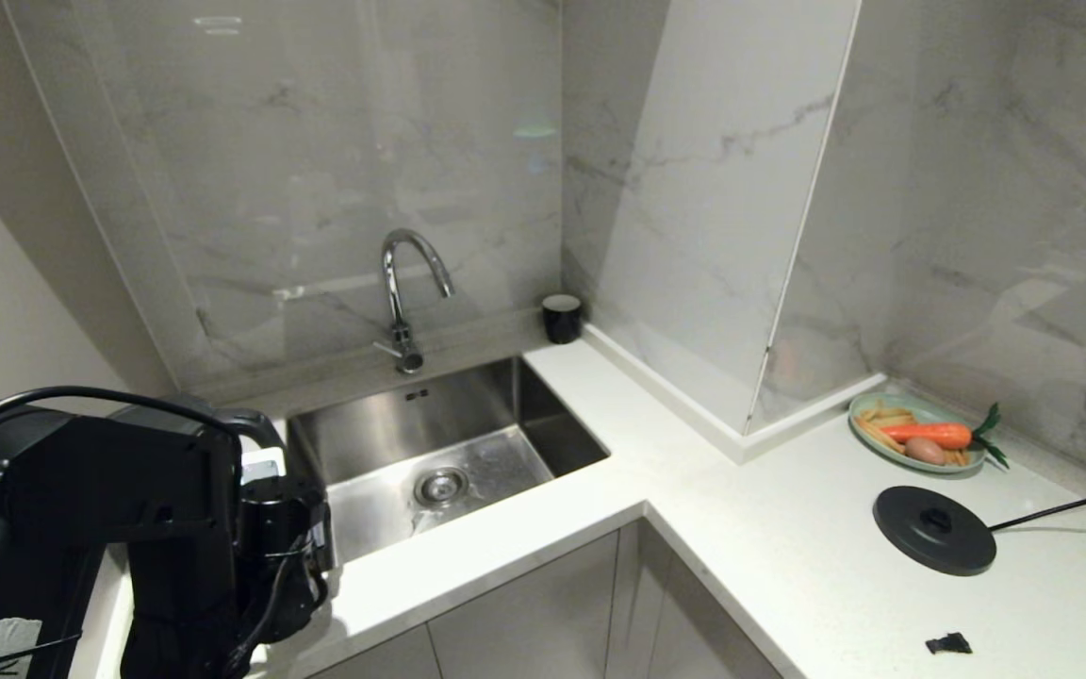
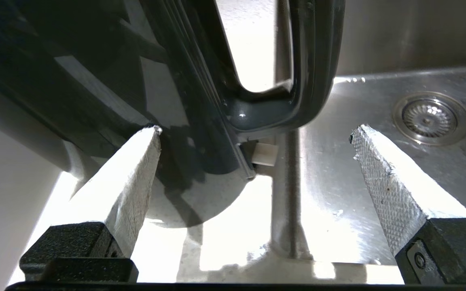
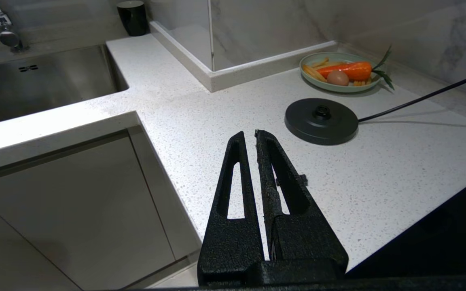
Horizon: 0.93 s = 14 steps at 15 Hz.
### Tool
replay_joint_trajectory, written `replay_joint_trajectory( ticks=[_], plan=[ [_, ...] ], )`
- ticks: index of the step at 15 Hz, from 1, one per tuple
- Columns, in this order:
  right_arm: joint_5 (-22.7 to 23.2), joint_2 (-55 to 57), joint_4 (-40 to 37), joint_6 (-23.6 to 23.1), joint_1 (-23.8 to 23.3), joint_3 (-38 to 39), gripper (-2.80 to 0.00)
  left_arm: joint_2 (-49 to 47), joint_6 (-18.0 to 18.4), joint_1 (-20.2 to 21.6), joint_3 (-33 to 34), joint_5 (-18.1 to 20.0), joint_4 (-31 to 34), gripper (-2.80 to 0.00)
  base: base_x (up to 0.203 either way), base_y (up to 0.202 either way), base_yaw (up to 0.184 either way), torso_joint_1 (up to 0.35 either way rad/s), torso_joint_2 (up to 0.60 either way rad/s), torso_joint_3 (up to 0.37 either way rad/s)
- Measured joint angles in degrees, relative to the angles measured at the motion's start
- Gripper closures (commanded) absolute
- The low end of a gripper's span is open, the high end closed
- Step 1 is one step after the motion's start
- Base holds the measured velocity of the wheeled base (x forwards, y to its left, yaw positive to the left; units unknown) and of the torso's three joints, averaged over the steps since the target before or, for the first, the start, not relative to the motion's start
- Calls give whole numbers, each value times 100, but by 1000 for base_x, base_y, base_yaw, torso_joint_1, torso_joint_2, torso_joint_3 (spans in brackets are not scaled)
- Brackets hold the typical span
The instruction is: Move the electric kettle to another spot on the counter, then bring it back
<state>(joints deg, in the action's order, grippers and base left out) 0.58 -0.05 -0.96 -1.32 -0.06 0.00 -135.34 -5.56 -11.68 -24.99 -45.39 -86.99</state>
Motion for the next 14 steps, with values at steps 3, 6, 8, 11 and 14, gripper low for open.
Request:
replay_joint_trajectory(
  ticks=[3,6,8,11,14],
  plan=[
    [0,0,0,3,6,0,0,44,-17,-41,70,18,-11,-280,0,0,0,0,0,0],
    [2,0,2,2,6,0,0,66,-196,-165,268,28,-15,-280,0,0,0,0,0,0],
    [0,0,2,2,6,0,0,77,-430,-304,501,33,-16,-280,0,0,0,0,0,0],
    [4,0,0,2,6,0,0,195,-771,-508,973,40,-13,-280,0,0,0,0,0,0],
    [2,0,0,2,6,0,0,498,-891,-685,1363,91,-17,-280,0,0,0,0,0,0]
  ],
)
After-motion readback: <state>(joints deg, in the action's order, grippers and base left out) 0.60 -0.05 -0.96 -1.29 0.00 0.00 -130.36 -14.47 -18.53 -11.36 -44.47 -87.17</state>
